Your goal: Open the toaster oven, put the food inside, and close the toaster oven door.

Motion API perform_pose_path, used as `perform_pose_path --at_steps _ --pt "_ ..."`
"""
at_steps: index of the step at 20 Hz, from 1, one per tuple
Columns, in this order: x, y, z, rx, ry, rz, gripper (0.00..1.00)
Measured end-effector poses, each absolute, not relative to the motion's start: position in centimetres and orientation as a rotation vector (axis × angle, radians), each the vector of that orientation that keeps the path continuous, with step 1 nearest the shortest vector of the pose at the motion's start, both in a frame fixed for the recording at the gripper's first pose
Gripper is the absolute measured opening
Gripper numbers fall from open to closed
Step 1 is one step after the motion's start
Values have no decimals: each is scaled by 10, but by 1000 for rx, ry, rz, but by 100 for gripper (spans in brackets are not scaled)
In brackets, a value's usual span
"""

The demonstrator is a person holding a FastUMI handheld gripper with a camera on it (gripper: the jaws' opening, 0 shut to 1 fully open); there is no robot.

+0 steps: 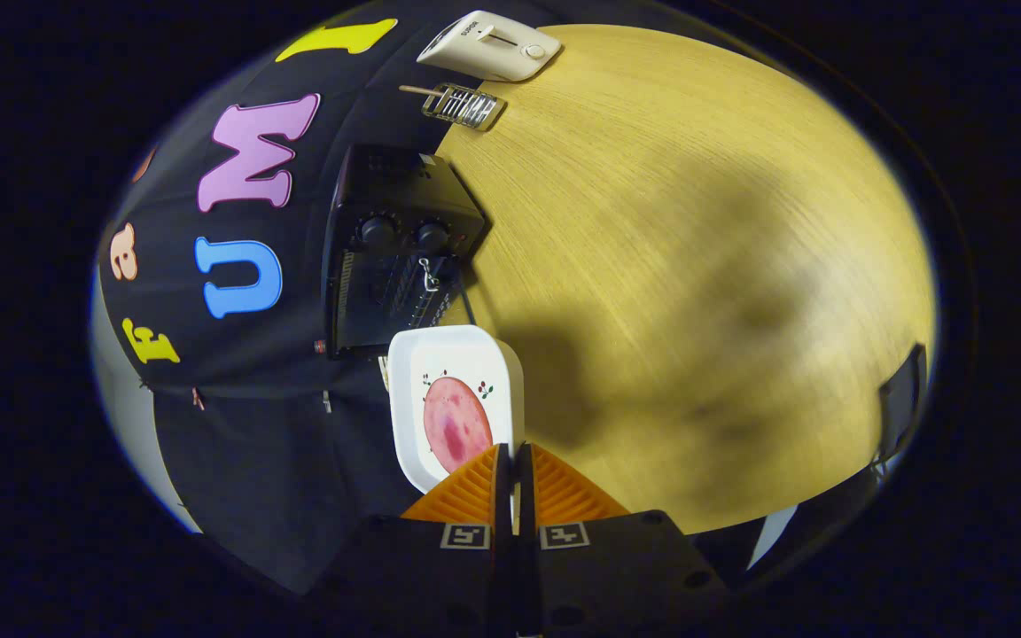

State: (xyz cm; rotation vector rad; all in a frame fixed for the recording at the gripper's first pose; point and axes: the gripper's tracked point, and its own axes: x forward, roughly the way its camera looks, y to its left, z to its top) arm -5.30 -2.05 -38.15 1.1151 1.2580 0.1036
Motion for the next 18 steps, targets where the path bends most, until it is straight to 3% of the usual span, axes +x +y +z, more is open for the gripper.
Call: perform_pose_path --at_steps 13,18 --pt "60 125 -407 1327 994 -355 6" --pt "114 159 -426 1372 897 -445 6"
